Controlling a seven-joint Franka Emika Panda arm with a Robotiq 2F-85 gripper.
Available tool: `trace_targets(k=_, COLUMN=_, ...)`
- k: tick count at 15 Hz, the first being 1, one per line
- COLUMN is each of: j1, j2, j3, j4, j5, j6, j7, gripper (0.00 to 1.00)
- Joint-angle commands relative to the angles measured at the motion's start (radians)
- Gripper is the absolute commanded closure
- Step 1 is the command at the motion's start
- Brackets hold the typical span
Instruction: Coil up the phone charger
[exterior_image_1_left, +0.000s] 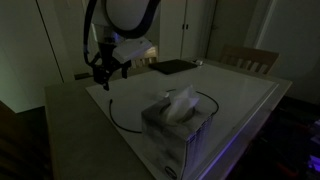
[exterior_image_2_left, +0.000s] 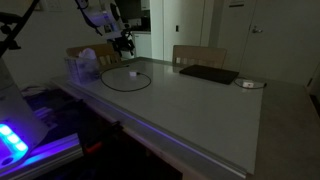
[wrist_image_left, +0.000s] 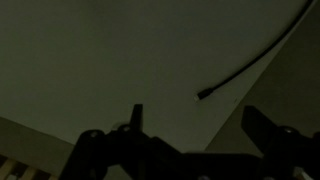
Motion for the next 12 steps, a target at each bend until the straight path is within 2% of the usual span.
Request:
trace_targets(k=1, j1=0.045, j2=0.004, j3=-0.054, j4=-0.045, j5=0.015, j6=0.123, j7=0.195, gripper=0.0)
trace_targets(k=4, j1=0.047, j2=0.01, j3=-0.058, j4=-0.092, j5=0.06, j6=0.246, j7=0.29, gripper=0.0)
trace_targets(k=6, j1=0.017, j2=0.02, j3=-0.035, j4=-0.113, j5=0.108, j6=0.301, j7=0.281, gripper=0.0)
trace_targets(k=7, j1=-0.004, j2=0.028, j3=-0.016, j4=-0.116, j5=0.139, j6=0.31, j7=0.247, gripper=0.0)
trace_targets(k=8, j1=0.046, j2=0.024, j3=-0.057, j4=-0.088, j5=0.119, j6=0.263, j7=0.263, gripper=0.0)
trace_targets(k=10, j1=0.035, j2=0.033, j3=-0.053, j4=-0.098, j5=0.143, j6=0.283, j7=0.255, gripper=0.0)
trace_targets(k=12, j1=0.033, j2=0.039, j3=-0.047, j4=-0.079, j5=0.145, j6=0.251, j7=0.244, gripper=0.0)
